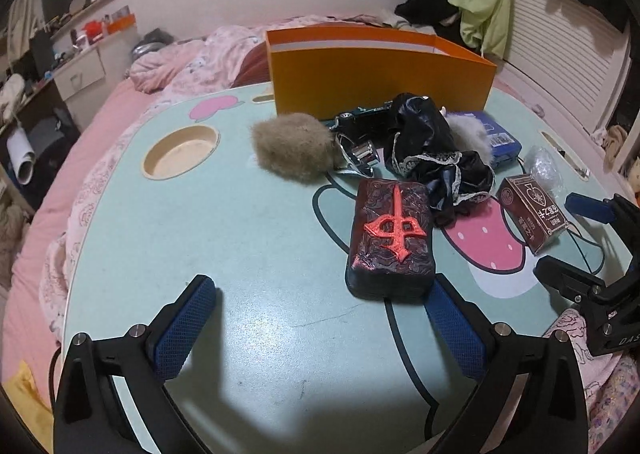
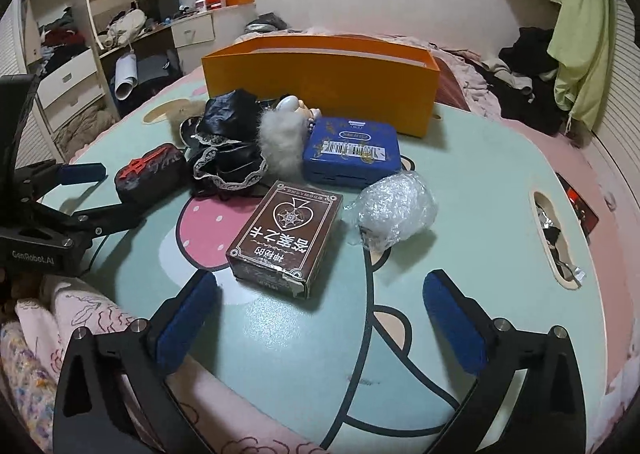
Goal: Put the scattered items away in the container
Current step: 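Grasp the brown card box with the right tool while left grasps the red-and-black box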
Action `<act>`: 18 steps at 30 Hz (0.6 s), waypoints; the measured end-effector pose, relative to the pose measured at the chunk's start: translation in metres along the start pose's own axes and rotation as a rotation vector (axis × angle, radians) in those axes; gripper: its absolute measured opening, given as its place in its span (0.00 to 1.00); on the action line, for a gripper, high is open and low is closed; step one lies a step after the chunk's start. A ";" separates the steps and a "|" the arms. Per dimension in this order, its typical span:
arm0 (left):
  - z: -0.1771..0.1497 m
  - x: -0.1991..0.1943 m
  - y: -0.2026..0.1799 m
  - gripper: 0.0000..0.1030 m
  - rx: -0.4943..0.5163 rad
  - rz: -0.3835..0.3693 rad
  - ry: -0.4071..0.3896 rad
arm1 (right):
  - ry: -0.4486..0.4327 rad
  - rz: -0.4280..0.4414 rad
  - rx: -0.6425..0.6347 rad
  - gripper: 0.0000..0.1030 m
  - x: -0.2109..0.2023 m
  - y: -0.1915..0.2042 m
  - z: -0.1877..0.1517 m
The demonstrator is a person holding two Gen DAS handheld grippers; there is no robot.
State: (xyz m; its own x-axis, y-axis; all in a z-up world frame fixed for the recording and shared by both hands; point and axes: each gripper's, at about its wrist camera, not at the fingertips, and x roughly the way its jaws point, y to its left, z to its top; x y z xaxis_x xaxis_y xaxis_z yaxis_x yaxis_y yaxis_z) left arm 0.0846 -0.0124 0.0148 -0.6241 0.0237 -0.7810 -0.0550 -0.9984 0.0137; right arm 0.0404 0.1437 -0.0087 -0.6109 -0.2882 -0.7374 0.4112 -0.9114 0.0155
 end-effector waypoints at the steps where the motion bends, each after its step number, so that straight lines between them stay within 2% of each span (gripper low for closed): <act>1: 0.000 0.000 0.000 1.00 0.001 -0.001 0.003 | 0.002 0.000 0.000 1.00 0.000 0.000 0.000; 11: 0.003 0.002 -0.001 1.00 0.006 -0.008 0.018 | -0.003 0.004 -0.007 1.00 0.003 -0.002 0.002; 18: 0.002 0.003 0.000 1.00 0.013 -0.021 -0.021 | -0.003 -0.001 -0.007 1.00 0.004 -0.004 0.002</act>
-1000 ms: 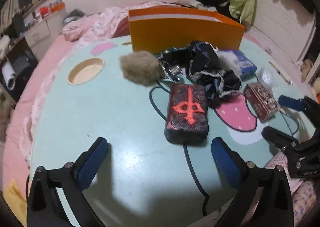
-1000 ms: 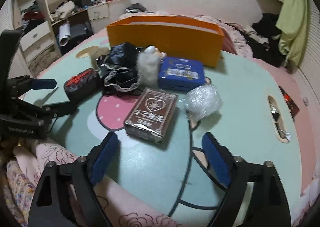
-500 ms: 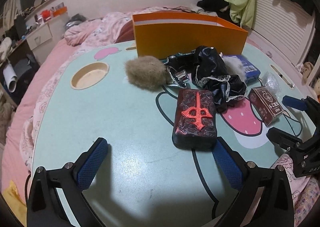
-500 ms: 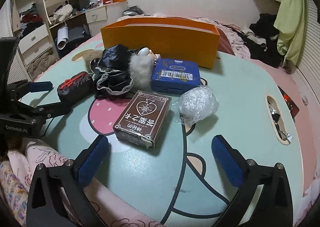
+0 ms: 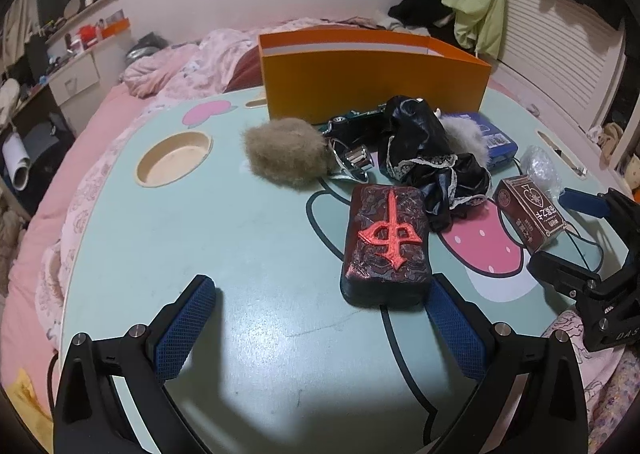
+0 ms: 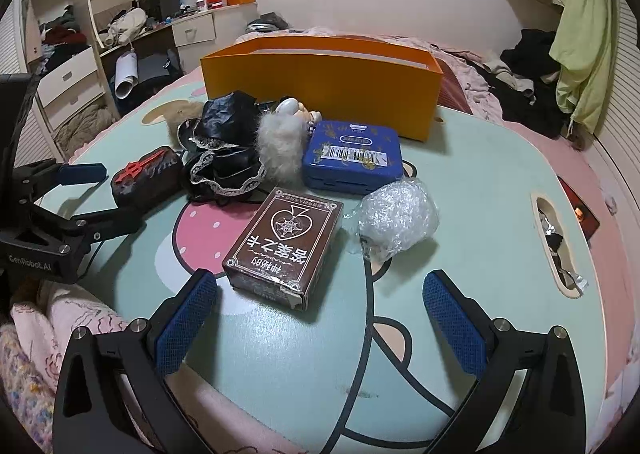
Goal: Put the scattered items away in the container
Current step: 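Grasp the brown card box with the right tool while left grasps the red-and-black box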
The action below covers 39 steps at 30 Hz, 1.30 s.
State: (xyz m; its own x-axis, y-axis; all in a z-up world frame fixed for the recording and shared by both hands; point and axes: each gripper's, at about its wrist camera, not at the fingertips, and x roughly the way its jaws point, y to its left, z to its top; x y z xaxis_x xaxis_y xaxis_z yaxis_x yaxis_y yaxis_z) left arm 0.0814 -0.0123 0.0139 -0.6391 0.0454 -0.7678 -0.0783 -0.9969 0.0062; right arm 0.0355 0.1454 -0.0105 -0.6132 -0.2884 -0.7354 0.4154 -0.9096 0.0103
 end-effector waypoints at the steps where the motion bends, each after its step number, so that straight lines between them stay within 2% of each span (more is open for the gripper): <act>1: 0.000 0.000 0.000 1.00 0.000 -0.001 -0.003 | 0.000 -0.001 0.000 1.00 0.000 0.000 0.000; 7: -0.001 0.000 -0.001 1.00 -0.003 -0.005 -0.012 | 0.002 -0.006 -0.003 1.00 0.001 0.000 0.002; 14: -0.001 -0.001 -0.002 1.00 -0.003 -0.005 -0.015 | 0.048 -0.042 -0.006 1.00 0.009 0.007 0.019; 17: -0.001 0.000 -0.002 1.00 -0.003 -0.005 -0.014 | 0.038 -0.050 -0.008 0.99 0.010 0.012 0.028; 18: -0.001 0.000 -0.002 1.00 -0.003 -0.005 -0.014 | 0.045 -0.056 -0.014 0.96 0.013 0.014 0.028; 19: -0.001 0.000 -0.002 1.00 -0.003 -0.005 -0.015 | 0.048 -0.049 -0.012 0.85 0.015 0.014 0.028; 20: -0.001 0.000 -0.002 1.00 -0.004 -0.005 -0.015 | 0.044 -0.040 -0.006 0.69 0.015 0.014 0.027; 21: -0.001 0.000 -0.002 1.00 -0.004 -0.004 -0.017 | 0.033 -0.033 0.005 0.58 0.012 0.012 0.025; 22: -0.001 0.000 -0.001 1.00 -0.004 -0.003 -0.019 | 0.014 -0.041 0.017 0.41 0.009 0.010 0.023; 27: -0.002 0.000 -0.003 1.00 0.000 -0.003 -0.031 | -0.041 -0.036 0.040 0.40 -0.001 0.005 0.016; 30: -0.002 -0.010 -0.004 0.99 0.013 -0.012 -0.069 | -0.078 -0.020 0.051 0.40 -0.007 0.003 0.015; 32: 0.001 -0.017 -0.007 0.99 0.034 -0.023 -0.103 | -0.088 -0.019 0.050 0.40 -0.009 0.003 0.016; 34: 0.007 -0.018 -0.010 0.99 0.048 -0.044 -0.102 | -0.086 -0.017 0.048 0.40 -0.008 0.004 0.017; 35: 0.010 -0.015 -0.012 0.98 0.048 -0.057 -0.089 | -0.084 -0.015 0.049 0.40 -0.007 0.003 0.018; 37: 0.015 -0.009 -0.014 0.88 0.050 -0.069 -0.069 | -0.083 -0.012 0.053 0.41 -0.007 0.003 0.018; 39: 0.019 -0.001 -0.018 0.65 0.062 -0.061 -0.050 | -0.083 -0.009 0.055 0.41 -0.007 0.002 0.017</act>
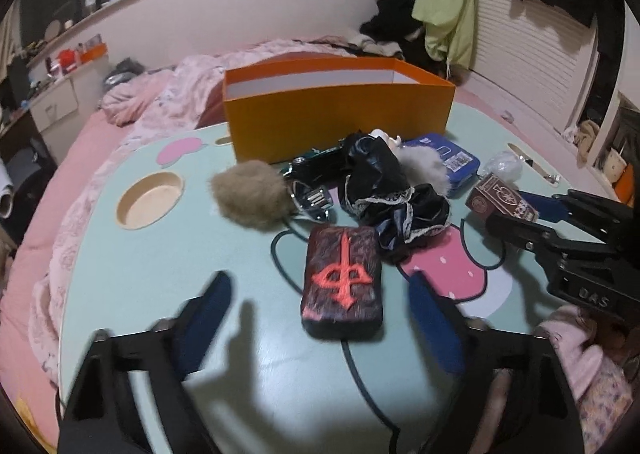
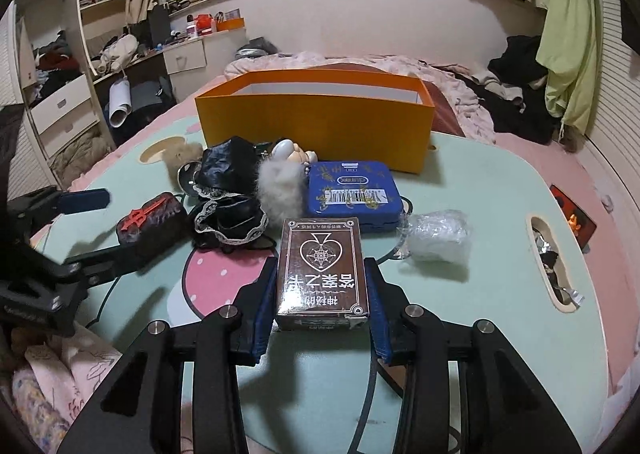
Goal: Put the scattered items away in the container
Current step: 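Grasp the brown card box with the right tool while left grasps the red-and-black box, then carry both boxes over the orange box and release them inside with both tools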
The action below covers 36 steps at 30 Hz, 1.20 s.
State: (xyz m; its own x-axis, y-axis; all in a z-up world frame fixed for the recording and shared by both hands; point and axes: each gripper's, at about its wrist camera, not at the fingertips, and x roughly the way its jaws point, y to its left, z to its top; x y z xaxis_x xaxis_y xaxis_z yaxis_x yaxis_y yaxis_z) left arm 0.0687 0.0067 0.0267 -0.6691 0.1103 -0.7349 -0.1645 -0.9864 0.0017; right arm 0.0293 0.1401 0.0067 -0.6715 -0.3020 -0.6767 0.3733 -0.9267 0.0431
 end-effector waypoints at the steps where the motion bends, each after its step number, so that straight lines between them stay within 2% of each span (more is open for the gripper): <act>1: 0.001 0.004 -0.002 0.56 0.004 0.005 0.014 | 0.000 0.001 0.001 0.41 0.000 -0.001 0.000; 2: 0.000 0.005 -0.003 0.37 0.006 0.005 0.021 | 0.001 0.002 0.003 0.41 0.000 -0.001 -0.001; 14: -0.012 -0.042 -0.002 0.36 -0.003 0.005 -0.160 | -0.007 0.002 0.009 0.41 -0.002 -0.001 -0.002; 23: -0.002 -0.054 0.003 0.36 -0.015 -0.005 -0.216 | -0.024 -0.011 -0.017 0.41 -0.007 0.002 0.002; 27: 0.021 -0.059 0.010 0.36 -0.031 -0.021 -0.238 | -0.094 -0.038 -0.059 0.41 -0.020 0.007 0.020; 31: 0.057 -0.065 0.014 0.36 0.001 0.009 -0.313 | -0.150 -0.030 -0.060 0.41 -0.023 0.004 0.050; 33: 0.078 -0.065 0.017 0.37 0.007 0.000 -0.350 | -0.191 -0.037 -0.069 0.41 -0.022 0.001 0.069; 36: 0.111 -0.051 0.021 0.36 0.013 -0.017 -0.359 | -0.252 0.022 -0.043 0.41 -0.019 -0.009 0.094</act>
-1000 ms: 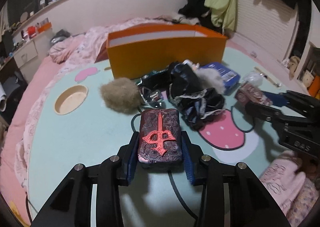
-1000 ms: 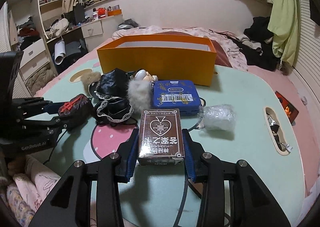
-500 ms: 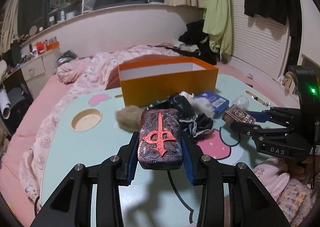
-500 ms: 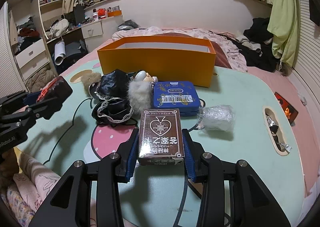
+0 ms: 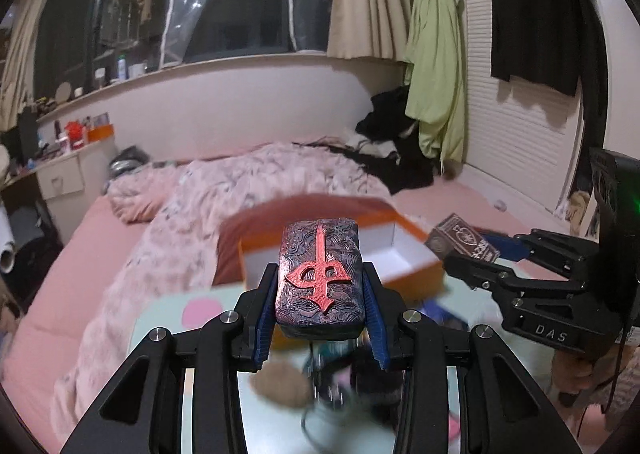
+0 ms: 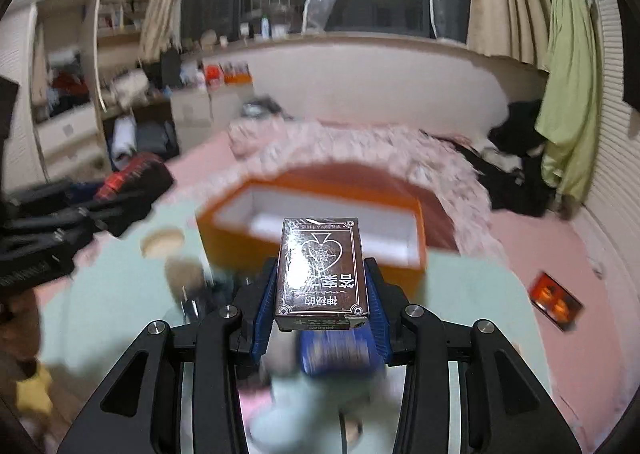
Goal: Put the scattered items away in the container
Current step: 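Carry both boxes over the orange box and release them inside with both tools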
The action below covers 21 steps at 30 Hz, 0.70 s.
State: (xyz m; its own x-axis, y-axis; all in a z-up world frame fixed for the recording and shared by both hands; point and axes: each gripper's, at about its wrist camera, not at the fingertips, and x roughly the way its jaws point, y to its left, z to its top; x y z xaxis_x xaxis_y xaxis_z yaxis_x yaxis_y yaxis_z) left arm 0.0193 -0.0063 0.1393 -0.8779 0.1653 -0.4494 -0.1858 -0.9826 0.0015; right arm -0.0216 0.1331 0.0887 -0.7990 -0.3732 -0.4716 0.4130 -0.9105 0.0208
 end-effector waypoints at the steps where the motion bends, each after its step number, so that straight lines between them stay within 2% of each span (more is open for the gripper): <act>1: 0.006 0.009 0.001 0.36 0.002 0.000 0.003 | -0.012 0.008 0.005 0.41 0.007 -0.004 0.008; 6: 0.022 0.067 0.011 0.37 -0.024 0.000 0.082 | 0.003 -0.001 0.005 0.41 0.048 -0.019 0.029; 13: 0.021 0.131 0.025 0.38 -0.104 -0.004 0.248 | 0.138 -0.057 0.123 0.41 0.109 -0.045 0.036; 15: 0.019 0.139 0.026 0.48 -0.113 0.020 0.296 | 0.161 -0.093 0.154 0.41 0.118 -0.051 0.037; 16: 0.018 0.136 0.026 0.49 -0.113 0.018 0.293 | 0.182 -0.109 0.186 0.41 0.123 -0.056 0.038; 17: 0.018 0.130 0.025 0.57 -0.112 0.009 0.278 | 0.196 -0.108 0.217 0.43 0.126 -0.060 0.039; 18: 0.017 0.123 0.024 0.71 -0.110 0.005 0.258 | 0.199 -0.094 0.247 0.45 0.125 -0.062 0.040; 20: 0.017 0.104 0.025 0.83 -0.115 0.010 0.212 | 0.165 -0.079 0.299 0.63 0.115 -0.066 0.040; 21: 0.017 0.094 0.026 0.85 -0.120 0.008 0.187 | 0.138 -0.082 0.308 0.66 0.108 -0.066 0.040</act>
State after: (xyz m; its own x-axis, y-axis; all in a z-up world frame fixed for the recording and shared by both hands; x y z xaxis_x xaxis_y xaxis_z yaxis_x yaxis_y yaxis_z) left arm -0.0755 -0.0149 0.1120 -0.7798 0.1499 -0.6078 -0.1156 -0.9887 -0.0955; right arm -0.1525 0.1460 0.0716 -0.7483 -0.2882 -0.5974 0.1821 -0.9553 0.2328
